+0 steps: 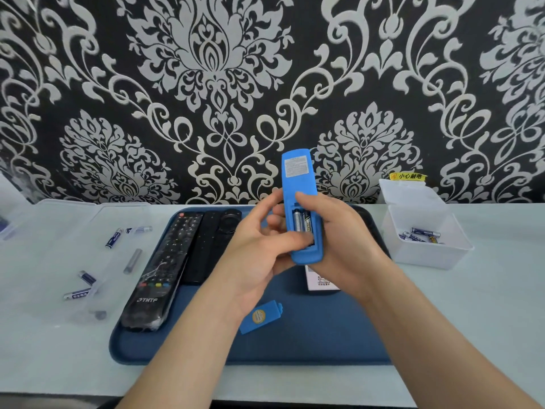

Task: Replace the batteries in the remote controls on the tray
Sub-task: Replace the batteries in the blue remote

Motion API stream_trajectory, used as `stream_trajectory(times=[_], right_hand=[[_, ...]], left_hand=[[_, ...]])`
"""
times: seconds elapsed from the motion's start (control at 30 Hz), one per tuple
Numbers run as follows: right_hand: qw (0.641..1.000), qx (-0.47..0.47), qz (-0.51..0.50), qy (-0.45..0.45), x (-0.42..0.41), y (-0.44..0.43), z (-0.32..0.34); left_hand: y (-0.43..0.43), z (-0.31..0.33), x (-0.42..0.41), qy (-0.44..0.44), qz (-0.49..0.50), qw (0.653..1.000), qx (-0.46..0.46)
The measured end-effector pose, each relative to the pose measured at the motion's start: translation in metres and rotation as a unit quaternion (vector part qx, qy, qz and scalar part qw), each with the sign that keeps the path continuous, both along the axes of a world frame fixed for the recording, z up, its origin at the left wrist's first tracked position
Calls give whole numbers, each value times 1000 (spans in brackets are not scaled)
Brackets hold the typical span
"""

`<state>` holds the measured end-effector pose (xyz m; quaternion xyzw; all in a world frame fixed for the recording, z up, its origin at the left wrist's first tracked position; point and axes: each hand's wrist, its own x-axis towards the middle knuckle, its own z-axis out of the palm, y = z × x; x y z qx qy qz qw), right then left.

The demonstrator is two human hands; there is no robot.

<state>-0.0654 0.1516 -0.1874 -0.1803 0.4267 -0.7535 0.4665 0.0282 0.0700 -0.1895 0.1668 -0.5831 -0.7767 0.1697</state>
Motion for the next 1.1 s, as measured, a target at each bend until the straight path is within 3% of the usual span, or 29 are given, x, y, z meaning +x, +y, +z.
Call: stream_trajectory(times=[0.1,0.2,0.3,0.4,0.43,0.47,0.57,0.63,0.7,0.77,0.8,0.9,1.1], right_hand=[[998,-19,55,28,-4,4,3],[998,1,47,47,-7,6,0],[999,21,0,40,-9,5,-4],[998,28,-17,47,-8,3,-6],[998,31,-22,45,-6,2,-7],[998,34,-29,39,-6,1,-8],[998,38,-45,14,-5,0,-10],[998,42,-43,-8,-4,-1,-11],[998,47,-42,-27,-3,-2,-13],[997,51,-37,-33,-2,-6,-14],[998,50,-28,-32,-1,-7,-15],[999,38,0,-27,2,-10,-16],[999,1,51,7,6,-8,-13]], left_hand=[[-11,2,5,-42,-13,997,-66],[-29,-2,15,-130,18,954,-270],[-38,-4,29,-214,-46,863,-456],[-33,-11,37,-307,-140,731,-593],[-30,-14,38,-315,-158,702,-618],[-27,-18,37,-309,-168,696,-626],[-26,-24,38,-291,-179,719,-605],[-30,-22,40,-273,-180,753,-571],[-32,-12,43,-213,-146,843,-471],[-32,2,45,-91,-61,949,-297],[-31,7,44,-25,-8,978,-208],[-25,10,38,76,119,985,-96],[-14,4,24,58,151,965,-207]])
